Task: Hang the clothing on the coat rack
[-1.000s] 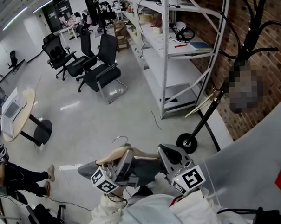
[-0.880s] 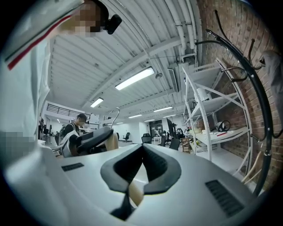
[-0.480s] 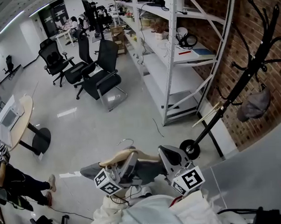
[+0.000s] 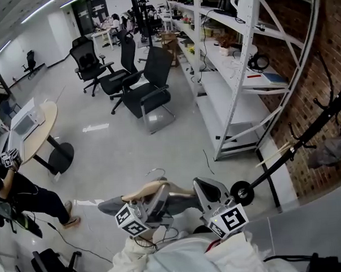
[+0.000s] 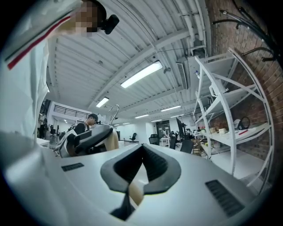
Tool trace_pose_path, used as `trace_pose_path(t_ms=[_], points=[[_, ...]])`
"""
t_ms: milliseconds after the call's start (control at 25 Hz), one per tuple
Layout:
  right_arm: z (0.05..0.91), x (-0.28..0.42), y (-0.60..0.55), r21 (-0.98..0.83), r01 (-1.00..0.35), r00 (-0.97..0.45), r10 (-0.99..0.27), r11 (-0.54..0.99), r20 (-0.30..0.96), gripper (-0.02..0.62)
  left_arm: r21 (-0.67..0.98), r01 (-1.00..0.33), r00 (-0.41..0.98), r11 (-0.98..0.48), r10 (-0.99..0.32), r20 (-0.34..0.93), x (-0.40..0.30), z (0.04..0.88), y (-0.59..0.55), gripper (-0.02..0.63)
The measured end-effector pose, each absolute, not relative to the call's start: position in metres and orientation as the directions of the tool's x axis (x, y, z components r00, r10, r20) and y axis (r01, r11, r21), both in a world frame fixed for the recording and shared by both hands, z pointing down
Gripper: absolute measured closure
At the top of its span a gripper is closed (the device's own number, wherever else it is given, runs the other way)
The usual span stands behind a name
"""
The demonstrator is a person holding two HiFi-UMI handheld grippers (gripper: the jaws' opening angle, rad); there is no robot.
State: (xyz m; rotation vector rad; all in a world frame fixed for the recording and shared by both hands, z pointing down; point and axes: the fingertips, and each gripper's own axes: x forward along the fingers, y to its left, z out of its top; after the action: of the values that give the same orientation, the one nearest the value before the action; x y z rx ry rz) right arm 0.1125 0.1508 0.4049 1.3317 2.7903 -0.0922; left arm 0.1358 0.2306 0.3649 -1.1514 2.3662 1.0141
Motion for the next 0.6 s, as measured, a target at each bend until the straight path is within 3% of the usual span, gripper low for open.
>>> trace_pose_path(t_ms=[320, 600], points=[[0.399, 0.104, 0.231, -0.040, 0.886, -0.464, 0.882, 0.462, -0.085, 0.574, 0.461, -0.683, -0.723, 0.566, -0.433, -0.539, 0.143, 0.361, 0.300, 0.506], [0.392, 0.106, 0.313, -0.049, 0.972, -0.236, 0.964, 0.231, -0.122, 0.574, 0.444, -0.527, -0.810, 0.725, -0.269, -0.521, 0.161, 0.355, 0.365, 0.506]])
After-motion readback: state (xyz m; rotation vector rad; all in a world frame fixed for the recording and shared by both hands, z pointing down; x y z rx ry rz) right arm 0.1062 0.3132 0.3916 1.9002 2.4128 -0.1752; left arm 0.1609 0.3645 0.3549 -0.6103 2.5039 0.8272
